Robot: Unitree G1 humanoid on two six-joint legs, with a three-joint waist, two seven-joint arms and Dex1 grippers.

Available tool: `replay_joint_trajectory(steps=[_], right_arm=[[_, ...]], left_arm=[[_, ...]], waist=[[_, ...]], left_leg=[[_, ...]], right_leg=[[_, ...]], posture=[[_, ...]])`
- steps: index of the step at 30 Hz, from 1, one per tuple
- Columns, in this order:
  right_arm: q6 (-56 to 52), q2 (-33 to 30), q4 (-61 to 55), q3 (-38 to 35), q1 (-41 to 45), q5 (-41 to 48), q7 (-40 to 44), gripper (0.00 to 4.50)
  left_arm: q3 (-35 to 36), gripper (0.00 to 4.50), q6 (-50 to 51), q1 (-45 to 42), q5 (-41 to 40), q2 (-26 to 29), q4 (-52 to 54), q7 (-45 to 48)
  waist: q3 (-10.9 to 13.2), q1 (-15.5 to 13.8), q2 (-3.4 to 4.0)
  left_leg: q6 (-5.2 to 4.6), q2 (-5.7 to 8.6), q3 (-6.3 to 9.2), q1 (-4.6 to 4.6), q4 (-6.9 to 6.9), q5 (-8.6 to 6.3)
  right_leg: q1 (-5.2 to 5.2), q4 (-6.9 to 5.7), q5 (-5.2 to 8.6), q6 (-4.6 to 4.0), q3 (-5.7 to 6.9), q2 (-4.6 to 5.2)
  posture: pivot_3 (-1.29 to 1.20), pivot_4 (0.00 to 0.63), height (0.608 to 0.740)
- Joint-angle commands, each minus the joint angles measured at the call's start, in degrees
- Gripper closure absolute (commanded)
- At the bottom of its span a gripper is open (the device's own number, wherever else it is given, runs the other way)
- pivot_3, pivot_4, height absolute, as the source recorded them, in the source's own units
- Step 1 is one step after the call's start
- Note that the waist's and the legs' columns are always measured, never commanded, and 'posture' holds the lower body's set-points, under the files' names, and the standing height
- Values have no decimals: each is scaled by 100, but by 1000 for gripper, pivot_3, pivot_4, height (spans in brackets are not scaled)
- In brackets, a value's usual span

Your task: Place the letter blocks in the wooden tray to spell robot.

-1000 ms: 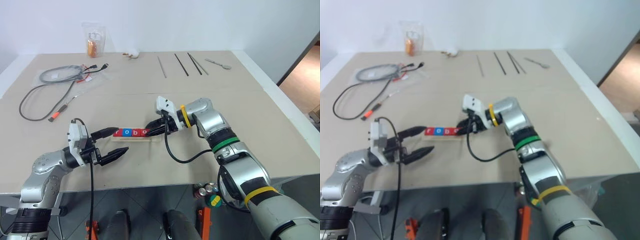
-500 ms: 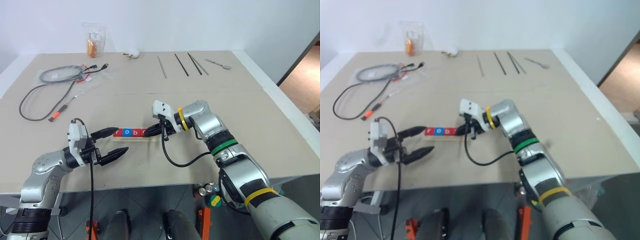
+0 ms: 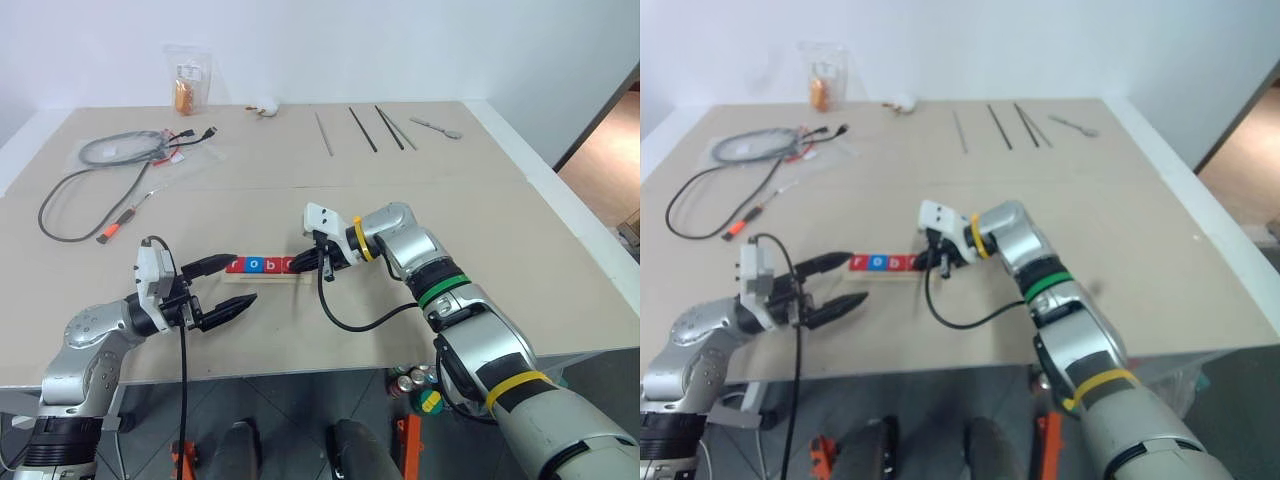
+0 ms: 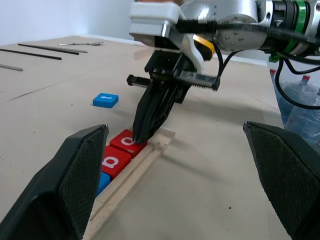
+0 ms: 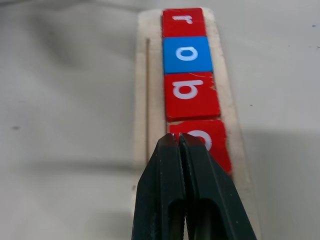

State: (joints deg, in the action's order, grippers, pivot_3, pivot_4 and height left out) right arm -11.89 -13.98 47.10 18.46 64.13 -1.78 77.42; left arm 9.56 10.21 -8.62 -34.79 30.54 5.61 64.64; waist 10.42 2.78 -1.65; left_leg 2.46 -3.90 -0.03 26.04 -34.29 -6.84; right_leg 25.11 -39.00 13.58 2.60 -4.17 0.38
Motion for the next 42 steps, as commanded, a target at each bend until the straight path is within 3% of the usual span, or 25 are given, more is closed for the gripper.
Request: replay_joint_trajectory(steps=[1, 9, 12, 22, 42], right_arm=[[50, -453, -319, -345, 317, 291, 412, 4442], [603, -780, 931, -790, 595, 33, -1222, 4442], [723, -817, 1256, -950, 645, 85, -1460, 3680], [1140, -850, 1903, -996, 597, -138, -2064, 76], [1427, -425, 2636, -1227, 743, -433, -2766, 30]], left_arm=[[66, 0, -90, -62, -29, 67, 40, 52], [-45, 0, -76, -150, -17, 34, 87, 90], [-60, 0, -52, -226, -27, 41, 95, 85], [-101, 0, -21, -333, -15, 53, 88, 101], [-61, 0, 116, -224, -73, 75, 311, -7]], waist=[[0, -2, 1], [0, 0, 0], [0, 2, 0], [0, 5, 0], [0, 17, 0]], left_leg=[[0, 0, 0, 1, 0, 0], [1, 1, 0, 0, 0, 0], [1, 1, -3, 2, 1, 0], [0, 1, -3, 2, 5, 0], [0, 1, -2, 0, 4, 0]], right_leg=[[0, 0, 1, 1, 0, 0], [1, 2, 0, -4, 1, 1], [3, 2, 1, -3, -2, 2], [2, 2, 3, 2, -4, 0], [0, 2, 2, 1, -4, 0]], posture=[[0, 150, 740], [0, 150, 740], [0, 150, 740], [0, 150, 740], [0, 150, 740]])
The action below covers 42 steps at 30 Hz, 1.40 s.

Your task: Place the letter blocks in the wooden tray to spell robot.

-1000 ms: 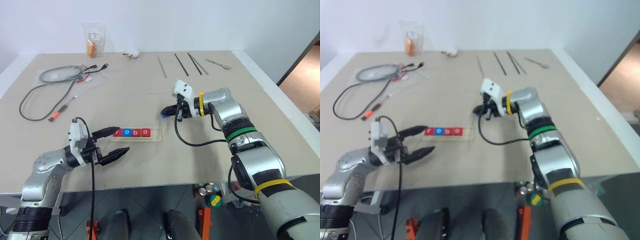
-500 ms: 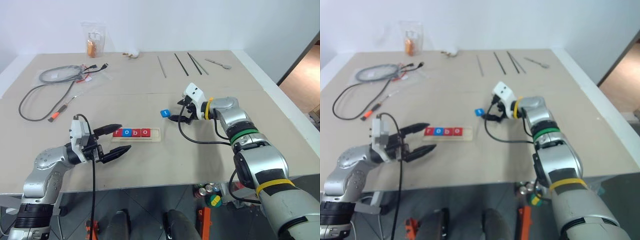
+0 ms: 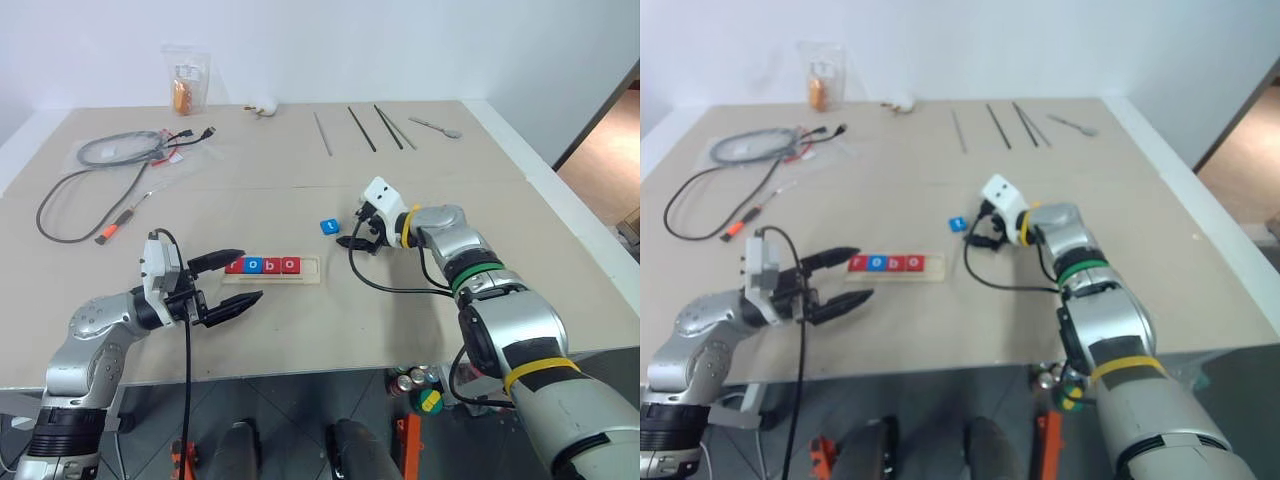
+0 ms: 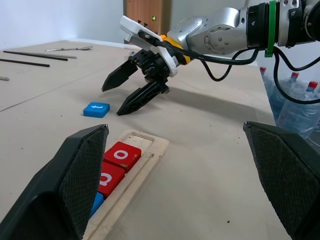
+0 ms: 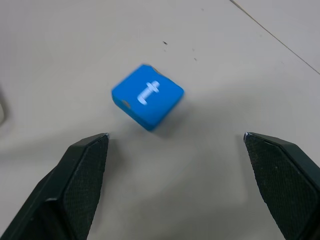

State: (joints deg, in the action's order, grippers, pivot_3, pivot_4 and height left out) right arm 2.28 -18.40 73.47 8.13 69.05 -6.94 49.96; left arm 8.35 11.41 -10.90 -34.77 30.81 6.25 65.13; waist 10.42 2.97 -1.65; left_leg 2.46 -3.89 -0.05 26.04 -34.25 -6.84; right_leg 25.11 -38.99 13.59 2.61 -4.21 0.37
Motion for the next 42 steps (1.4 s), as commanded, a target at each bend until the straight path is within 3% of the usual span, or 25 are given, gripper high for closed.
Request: replay_joint_trajectory(steps=[1, 23, 33, 42], right_arm=[[-13, 57, 10, -220, 270, 105, -12, 30], [-376, 478, 149, -499, 128, 145, -349, 30], [-597, 508, 181, -657, -2, 147, -443, 3271], [-454, 218, 11, -563, -22, 51, -182, 3336]], left_arm=[[69, 0, 2, 4, -88, 35, 266, -78], [220, 0, -64, 77, -292, -103, 308, -513], [203, 0, -127, 75, -273, -124, 294, -521], [192, 0, -172, 58, -242, -132, 264, -508]], waist=[[0, -1, 0], [0, -3, 0], [0, -1, 0], [-1, -20, -1]], left_leg=[[0, 0, 0, 0, 0, 0], [0, 0, 0, 0, 0, 0], [0, 0, 1, -2, -4, 0], [0, 0, 1, -3, -4, 0]], right_leg=[[-1, 0, 0, 0, 0, 0], [-1, 0, 0, 1, 0, -1], [-6, 0, -2, 0, 0, 0], [-9, 0, 0, 3, 0, 0]], posture=[[0, 150, 740], [0, 150, 740], [0, 150, 740], [0, 150, 740]])
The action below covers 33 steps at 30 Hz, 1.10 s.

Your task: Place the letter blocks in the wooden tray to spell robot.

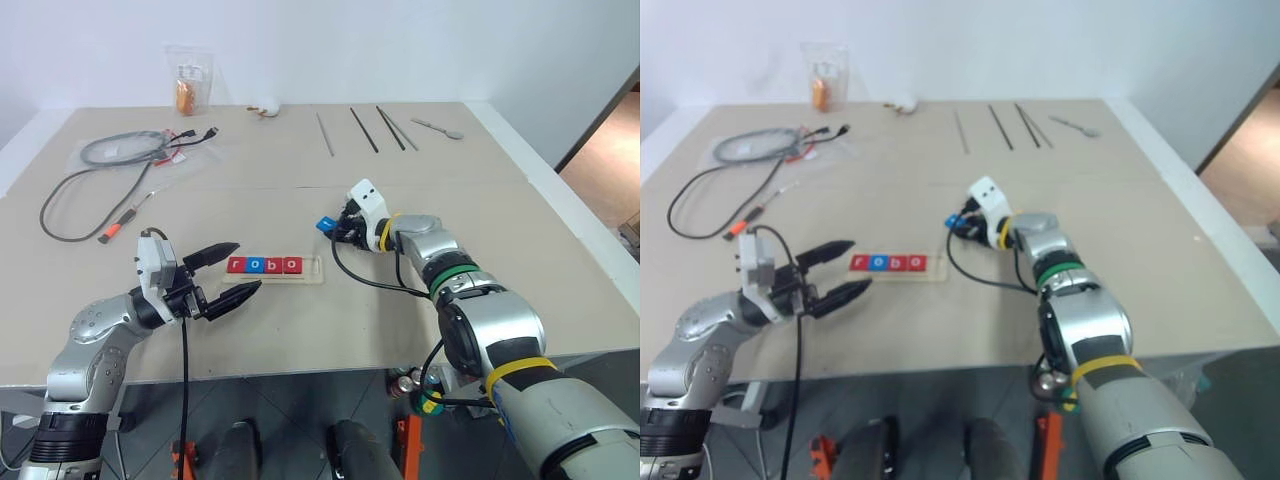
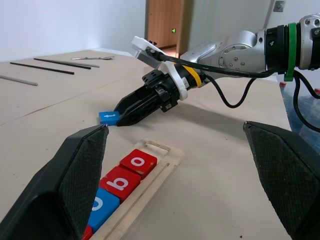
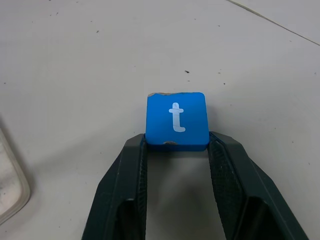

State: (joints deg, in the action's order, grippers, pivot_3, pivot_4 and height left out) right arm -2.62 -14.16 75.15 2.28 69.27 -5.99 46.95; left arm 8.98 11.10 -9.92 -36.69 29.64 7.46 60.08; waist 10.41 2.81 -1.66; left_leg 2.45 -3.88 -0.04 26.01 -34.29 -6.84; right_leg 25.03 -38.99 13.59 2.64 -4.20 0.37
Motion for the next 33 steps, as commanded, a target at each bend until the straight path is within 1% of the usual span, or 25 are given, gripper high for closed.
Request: replay_joint_trajectory(steps=[1, 2, 5, 7, 9, 12, 15, 17, 21, 23, 26, 30, 33], right_arm=[[36, -256, -201, 17, -48, -31, 181, 3336], [45, -338, -290, 35, -75, -39, 238, 3336], [-102, -642, -1022, 106, -424, 28, 712, 3336], [-465, -805, -1903, 139, -869, 188, 1090, 3336], [-1143, -1017, -3271, 153, -1527, 379, 1330, 3336], [-2530, -1317, -5526, 68, -2553, 685, 1291, 3336], [-3867, -1418, -7235, -142, -3202, 930, 861, 3336], [-4644, -1341, -8040, -308, -3415, 1089, 500, 3336], [-5812, -1063, -9211, -492, -3716, 1292, -241, 3336], [-6430, -821, -9591, -624, -3792, 1359, -661, 3336], [-7274, -579, -10152, -634, -3921, 1323, -1225, 3336], [-8195, -439, -10755, -552, -3982, 1270, -1860, 3336], [-8826, -304, -11040, -641, -3851, 1214, -2278, 3336]], left_arm=[[130, 0, -150, -36, -46, -17, 138, -1], [129, 0, -157, -31, -43, -21, 138, 0], [112, 0, -183, -33, -33, -61, 121, -8], [84, 0, -211, -46, -6, -91, 95, -3], [52, 0, -237, -76, 11, -111, 88, 16], [29, 0, -235, -164, 11, -119, 74, 49], [23, 0, -220, -274, -3, -123, 23, 90], [-1, 0, -210, -345, -11, -144, -28, 129], [-130, 0, -192, -477, 23, -229, -158, 219], [-175, 0, -202, -524, 43, -265, -234, 260], [-241, 0, -218, -623, 65, -300, -343, 312], [-290, 0, -203, -786, 80, -350, -526, 406], [-356, 0, -158, -874, 71, -378, -613, 501]], waist=[[0, -4, 0], [0, -5, 0], [0, -13, 0], [0, -7, 0], [0, -9, 0], [0, -16, 1], [0, -4, 1], [0, 1, 1], [-1, -7, -1], [-3, -8, -5], [-3, -8, -5], [-3, -9, -5], [-3, -9, -5]], left_leg=[[0, 0, 0, 0, 0, 0], [0, 1, 0, 0, 0, 0], [0, 1, 0, 2, -1, 0], [0, 2, -1, 2, 0, 0], [0, 1, 1, 1, 1, 0], [0, 1, 4, 2, 6, 0], [1, 1, 5, -1, 8, -1], [1, 1, 4, -1, 6, -1], [1, 1, 5, -4, -7, -1], [1, 1, 5, -5, -13, -1], [1, 3, 4, -2, -14, 0], [1, 3, 4, 0, -14, 0], [1, 2, 5, 2, -13, 0]], right_leg=[[-1, 0, 0, 1, 0, 1], [-1, 0, 1, 1, 0, 1], [-2, 1, 2, 3, -1, 2], [1, 2, 3, 4, -3, 2], [0, 1, 4, 5, -2, 0], [3, -4, 7, 12, 0, -1], [4, -4, 8, 10, 0, -1], [7, -4, 4, 4, -1, -1], [4, -3, -8, -5, -2, 0], [0, -3, -9, -4, -2, 1], [0, 0, -15, -6, -2, 5], [2, 1, -15, -6, -2, 5], [4, 1, -13, -4, -1, 3]], posture=[[0, 150, 740], [0, 150, 740], [0, 150, 740], [0, 150, 740], [0, 150, 740], [0, 150, 740], [0, 150, 740], [0, 150, 740], [0, 150, 740], [0, 150, 740], [0, 150, 740], [0, 150, 740], [0, 150, 740]])
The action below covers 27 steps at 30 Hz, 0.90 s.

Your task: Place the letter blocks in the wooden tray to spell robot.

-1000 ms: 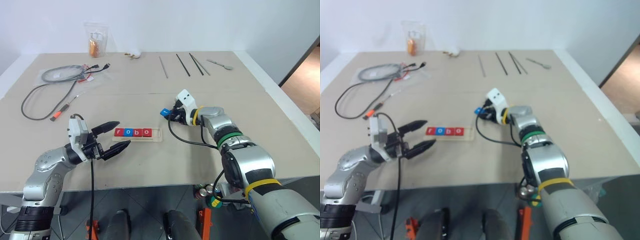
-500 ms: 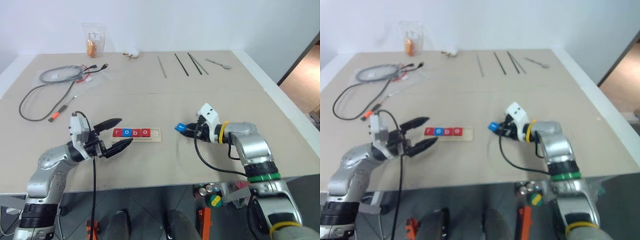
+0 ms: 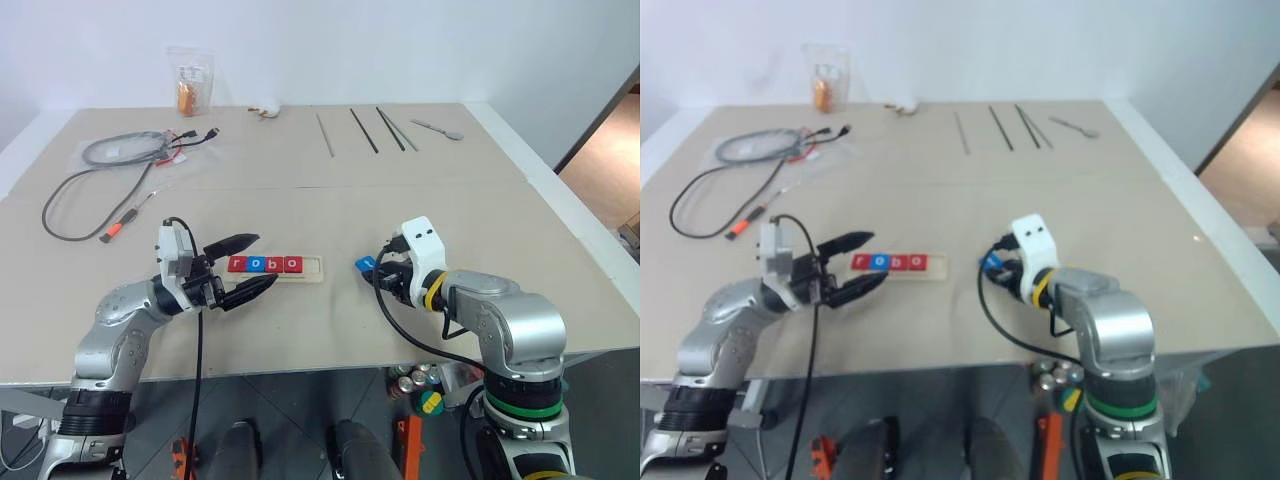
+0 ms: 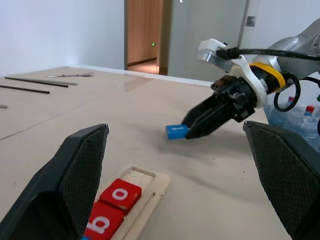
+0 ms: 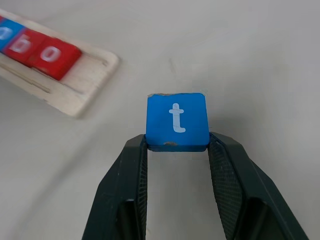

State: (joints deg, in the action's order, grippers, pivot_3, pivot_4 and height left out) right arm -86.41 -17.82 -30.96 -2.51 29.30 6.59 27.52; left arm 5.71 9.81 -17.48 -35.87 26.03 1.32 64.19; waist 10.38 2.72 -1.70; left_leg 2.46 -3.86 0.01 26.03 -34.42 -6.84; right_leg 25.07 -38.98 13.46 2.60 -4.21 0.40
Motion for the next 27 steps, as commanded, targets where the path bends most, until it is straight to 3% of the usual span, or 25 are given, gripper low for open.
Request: replay_joint_trajectory(steps=[1, 7, 16, 27], right_arm=[[-548, 153, -467, -235, 219, -85, -496, 3336], [-609, 710, -285, -484, 543, -260, -1355, 3336], [-609, 1806, 906, -812, 1351, -905, -2653, 3336], [387, 2392, 2026, -1166, 1821, -1192, -3548, 3336]], left_arm=[[-56, 0, -15, -140, -11, -23, -20, 117], [-117, 0, 57, -221, -33, -30, -113, 204], [-143, 0, 176, -361, -28, -16, -206, 288], [-113, 0, 187, -298, -29, 20, -164, 300]], waist=[[0, 4, 0], [0, 5, 0], [0, 8, 0], [1, 9, 1]], left_leg=[[0, 0, 0, 0, 0, 0], [0, 0, 1, 1, 3, 0], [-1, 0, 1, 7, 3, 1], [-1, -1, 6, 22, 8, 1]], right_leg=[[0, 0, 1, 1, 0, 0], [4, 0, 1, 0, 1, -2], [6, 1, 2, 1, 1, -2], [14, 4, 6, 6, 7, -2]], posture=[[0, 150, 740], [0, 150, 740], [0, 150, 740], [0, 150, 740]])
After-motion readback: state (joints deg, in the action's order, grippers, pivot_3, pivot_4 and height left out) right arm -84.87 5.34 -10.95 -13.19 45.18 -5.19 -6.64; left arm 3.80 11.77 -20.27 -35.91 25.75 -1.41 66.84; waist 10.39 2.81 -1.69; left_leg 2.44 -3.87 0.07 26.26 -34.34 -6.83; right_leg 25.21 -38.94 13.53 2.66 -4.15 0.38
